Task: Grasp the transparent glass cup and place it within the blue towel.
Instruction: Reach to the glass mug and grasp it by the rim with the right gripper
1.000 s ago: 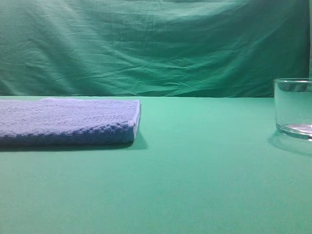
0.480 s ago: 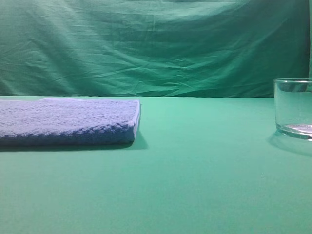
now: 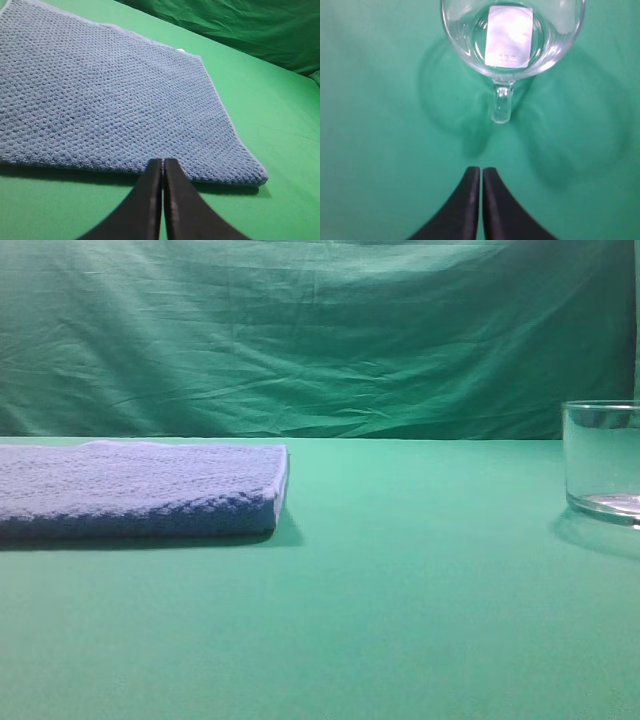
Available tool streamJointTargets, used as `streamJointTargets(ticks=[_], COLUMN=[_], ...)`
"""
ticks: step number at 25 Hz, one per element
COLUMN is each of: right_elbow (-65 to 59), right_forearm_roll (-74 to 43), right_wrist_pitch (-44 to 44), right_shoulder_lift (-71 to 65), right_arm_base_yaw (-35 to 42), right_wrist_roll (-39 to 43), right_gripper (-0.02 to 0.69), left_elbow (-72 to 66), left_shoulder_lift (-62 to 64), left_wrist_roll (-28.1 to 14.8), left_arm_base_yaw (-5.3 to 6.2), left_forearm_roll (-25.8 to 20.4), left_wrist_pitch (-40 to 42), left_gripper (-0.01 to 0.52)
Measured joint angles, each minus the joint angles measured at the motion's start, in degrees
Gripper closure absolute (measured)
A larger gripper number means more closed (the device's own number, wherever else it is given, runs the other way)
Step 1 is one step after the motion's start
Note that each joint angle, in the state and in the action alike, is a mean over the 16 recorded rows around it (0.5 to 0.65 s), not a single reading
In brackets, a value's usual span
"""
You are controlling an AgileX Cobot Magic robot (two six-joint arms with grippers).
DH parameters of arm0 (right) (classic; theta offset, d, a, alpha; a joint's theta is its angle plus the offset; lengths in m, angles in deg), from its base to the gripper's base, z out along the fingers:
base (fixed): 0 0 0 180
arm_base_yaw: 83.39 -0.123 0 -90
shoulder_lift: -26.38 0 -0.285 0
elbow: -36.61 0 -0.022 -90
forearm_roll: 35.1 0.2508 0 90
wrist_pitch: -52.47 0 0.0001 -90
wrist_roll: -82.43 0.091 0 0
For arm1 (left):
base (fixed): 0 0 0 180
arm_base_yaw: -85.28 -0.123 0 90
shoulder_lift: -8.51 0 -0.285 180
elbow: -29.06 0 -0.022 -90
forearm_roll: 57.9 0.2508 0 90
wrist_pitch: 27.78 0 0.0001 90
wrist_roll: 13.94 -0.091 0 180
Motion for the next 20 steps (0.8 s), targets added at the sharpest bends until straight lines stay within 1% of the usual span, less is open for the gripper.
streamJointTargets(ticks=[2,4,6,8,10,16,20], right_elbow=[0.32,0.56,0.71,0.77,0.82,0.86,1.39], right_forearm_roll=[0.0,0.0,0.0,0.0,0.0,-0.05,-0.16], right_wrist_pitch=[1.34,2.79,4.4,6.03,7.57,11.32,12.23], right_shoulder_lift=[-2.13,-4.31,-6.47,-8.56,-10.48,-14.58,-15.85], right_arm_base_yaw=[-0.01,-0.01,-0.01,-0.01,-0.01,-0.01,-0.01], right_wrist_roll=[-0.01,-0.01,-0.02,-0.02,-0.03,-0.07,-0.09], right_gripper=[0.197,0.151,0.133,0.148,0.196,0.396,0.492], left_elbow=[0.0,0.0,0.0,0.0,0.0,0.0,0.0], left_shoulder_lift=[0.0,0.0,0.0,0.0,0.0,0.0,0.0], left_wrist_roll=[0.0,0.0,0.0,0.0,0.0,0.0,0.0], left_arm_base_yaw=[0.0,0.0,0.0,0.0,0.0,0.0,0.0], left_forearm_roll=[0.0,0.0,0.0,0.0,0.0,0.0,0.0], left_wrist_pitch=[0.0,0.0,0.0,0.0,0.0,0.0,0.0], left_gripper=[0.514,0.514,0.514,0.514,0.514,0.514,0.514])
